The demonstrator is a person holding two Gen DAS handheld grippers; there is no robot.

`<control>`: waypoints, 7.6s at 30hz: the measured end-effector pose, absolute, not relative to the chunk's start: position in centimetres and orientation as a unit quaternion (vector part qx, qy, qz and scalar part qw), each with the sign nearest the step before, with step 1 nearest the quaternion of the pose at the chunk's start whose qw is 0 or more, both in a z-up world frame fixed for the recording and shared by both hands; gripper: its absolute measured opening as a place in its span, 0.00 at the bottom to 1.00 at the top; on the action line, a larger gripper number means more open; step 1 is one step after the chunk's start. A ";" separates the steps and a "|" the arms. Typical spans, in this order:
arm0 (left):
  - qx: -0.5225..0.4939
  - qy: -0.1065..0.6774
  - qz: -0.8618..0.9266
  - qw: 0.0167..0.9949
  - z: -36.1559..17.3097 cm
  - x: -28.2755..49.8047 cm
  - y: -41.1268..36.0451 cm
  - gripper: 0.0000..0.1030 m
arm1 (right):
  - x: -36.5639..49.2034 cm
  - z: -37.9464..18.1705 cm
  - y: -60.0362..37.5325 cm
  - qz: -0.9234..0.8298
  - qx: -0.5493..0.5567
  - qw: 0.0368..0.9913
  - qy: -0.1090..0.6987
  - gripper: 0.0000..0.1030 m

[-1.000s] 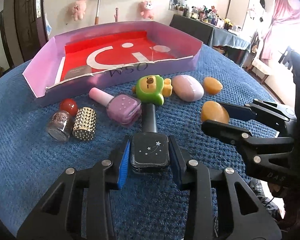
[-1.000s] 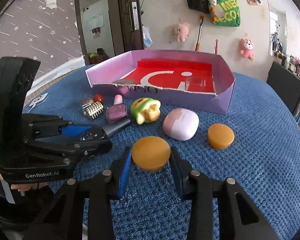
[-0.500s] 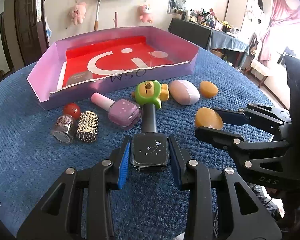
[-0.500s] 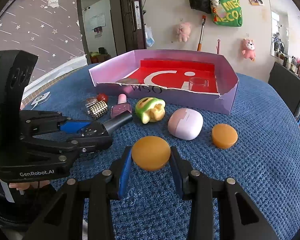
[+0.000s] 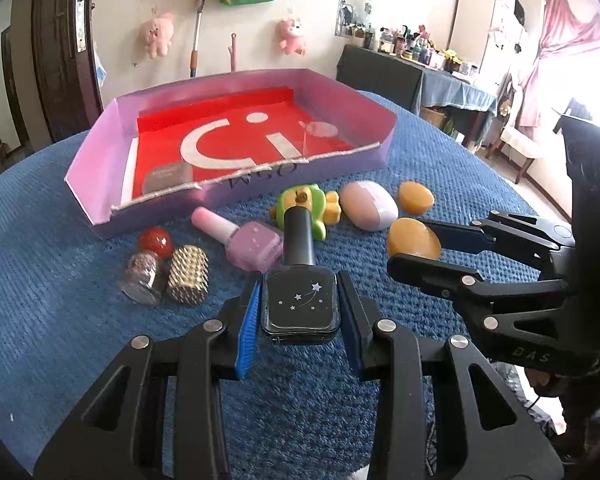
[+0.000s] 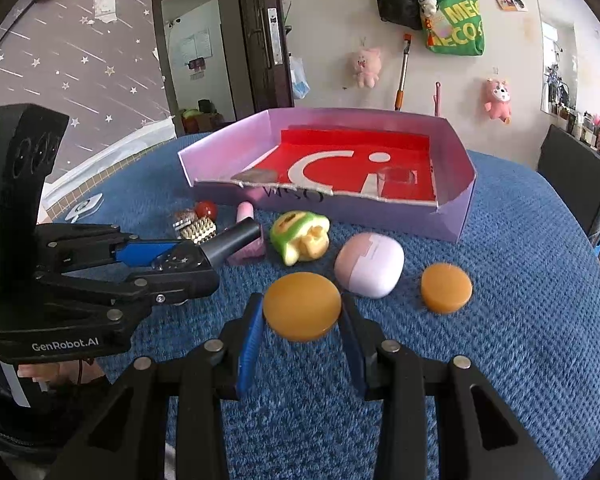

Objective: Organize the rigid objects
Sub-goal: 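Carry the sponge with the right tool while the left carries the black polish into the box, then open the left tool on the polish while the right opens on the sponge in the box, then withdraw both tools from the box toward the remaining items, then grasp the second orange sponge with the right tool while the left grasps the red-capped glitter bottle, then lift the sponge with the right tool while the left lifts the glitter bottle toward the box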

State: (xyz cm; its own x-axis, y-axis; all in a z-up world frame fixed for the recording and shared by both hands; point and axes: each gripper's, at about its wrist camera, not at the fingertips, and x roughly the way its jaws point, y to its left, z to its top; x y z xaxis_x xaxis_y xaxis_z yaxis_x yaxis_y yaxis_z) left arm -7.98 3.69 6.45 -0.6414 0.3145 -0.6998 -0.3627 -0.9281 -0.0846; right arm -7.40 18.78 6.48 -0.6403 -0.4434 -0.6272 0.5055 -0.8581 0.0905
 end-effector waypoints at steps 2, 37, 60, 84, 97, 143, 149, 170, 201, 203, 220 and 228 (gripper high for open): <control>-0.379 0.032 0.906 0.186 6.8 -8.3 3.6 0.33 | -8.0 7.0 18.7 -0.905 0.332 0.263 0.046 0.39; -0.447 0.072 0.865 0.214 5.9 -24.4 3.2 0.33 | -24.6 7.5 13.1 -0.828 0.409 0.338 0.182 0.39; -0.476 0.074 0.847 0.227 4.3 -25.3 3.2 0.33 | -26.6 6.0 12.3 -0.791 0.447 0.356 0.219 0.39; -0.470 0.081 0.851 0.219 4.5 -25.3 3.1 0.38 | -26.8 5.7 12.0 -0.788 0.451 0.356 0.219 0.41; -0.445 0.074 0.870 0.199 6.4 -24.4 2.0 0.58 | -25.7 7.4 12.2 -0.798 0.436 0.352 0.219 0.53; -0.411 0.001 0.906 0.099 4.2 -6.5 -0.2 0.78 | -6.2 7.6 21.1 -0.913 0.370 0.167 0.038 0.99; -0.418 -0.005 0.906 0.072 3.0 -6.6 -1.2 0.78 | -6.6 5.8 21.3 -0.914 0.379 0.139 0.053 0.99; -0.407 0.004 0.913 0.030 5.5 -11.2 -5.0 0.68 | -11.8 6.2 23.5 -0.917 0.389 0.087 0.023 0.93; -0.434 -0.007 0.895 0.101 5.3 -13.6 -4.1 0.28 | -14.5 7.0 23.1 -0.906 0.405 0.122 0.011 0.39; -0.433 -0.008 0.896 0.104 5.4 -13.6 -4.0 0.28 | -14.5 7.3 22.9 -0.907 0.403 0.122 0.016 0.39; -0.414 -0.008 0.904 0.106 6.4 -13.2 -3.7 0.28 | -14.1 7.5 22.6 -0.907 0.399 0.130 0.019 0.39; -0.391 -0.002 0.912 0.125 8.9 -14.3 -2.6 0.28 | -15.3 10.2 21.6 -0.914 0.374 0.155 0.022 0.39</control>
State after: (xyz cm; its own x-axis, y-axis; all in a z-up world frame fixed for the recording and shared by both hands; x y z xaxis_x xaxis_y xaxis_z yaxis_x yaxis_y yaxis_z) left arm -14.29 -2.60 8.91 -0.6632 0.2298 -0.7123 -0.2268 -0.9687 -0.1013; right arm -15.26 21.63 10.18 -0.6718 -0.2668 -0.6910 0.2999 -0.9510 0.0756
